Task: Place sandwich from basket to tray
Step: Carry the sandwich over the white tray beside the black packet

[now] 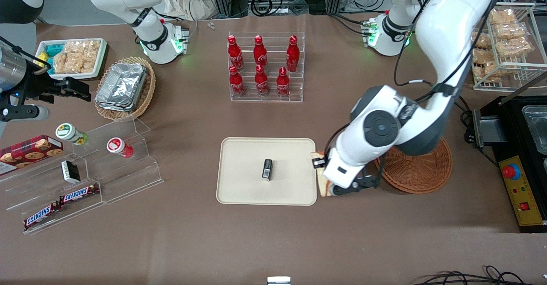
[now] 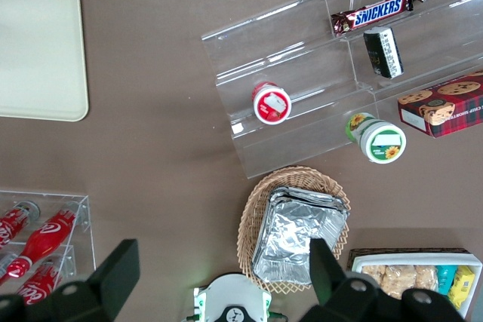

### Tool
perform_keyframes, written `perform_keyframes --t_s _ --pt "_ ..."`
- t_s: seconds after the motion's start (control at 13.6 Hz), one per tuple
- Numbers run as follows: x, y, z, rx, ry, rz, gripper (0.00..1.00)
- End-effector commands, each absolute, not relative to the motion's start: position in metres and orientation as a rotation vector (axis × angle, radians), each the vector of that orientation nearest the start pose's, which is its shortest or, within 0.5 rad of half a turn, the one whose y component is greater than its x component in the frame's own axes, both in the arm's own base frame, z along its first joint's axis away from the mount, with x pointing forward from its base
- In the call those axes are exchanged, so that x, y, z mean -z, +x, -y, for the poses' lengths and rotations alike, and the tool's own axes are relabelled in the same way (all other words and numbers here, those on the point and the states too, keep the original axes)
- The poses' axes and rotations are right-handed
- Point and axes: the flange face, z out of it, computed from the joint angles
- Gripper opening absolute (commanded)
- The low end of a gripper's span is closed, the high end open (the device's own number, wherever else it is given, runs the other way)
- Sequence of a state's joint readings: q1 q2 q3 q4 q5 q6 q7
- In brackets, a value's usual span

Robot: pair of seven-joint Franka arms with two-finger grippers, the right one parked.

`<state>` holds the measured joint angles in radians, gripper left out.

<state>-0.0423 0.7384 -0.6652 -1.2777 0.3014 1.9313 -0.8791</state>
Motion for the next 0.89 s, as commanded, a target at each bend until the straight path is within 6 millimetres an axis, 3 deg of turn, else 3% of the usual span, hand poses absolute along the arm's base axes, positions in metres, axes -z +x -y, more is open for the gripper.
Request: perform_keyframes --t_s 0.0,0.15,0.52,0.81 --pt "-0.343 0.641 0.369 -0.099 -3.246 0.308 0.00" --pt "-0.321 0.633 0.387 -0.079 -3.228 0.247 0.00" --pt "-0.238 0.625 0.403 -0.047 -3.143 0.231 0.00" --pt "-0.235 0.629 0.410 0.008 -3.194 0.293 0.00"
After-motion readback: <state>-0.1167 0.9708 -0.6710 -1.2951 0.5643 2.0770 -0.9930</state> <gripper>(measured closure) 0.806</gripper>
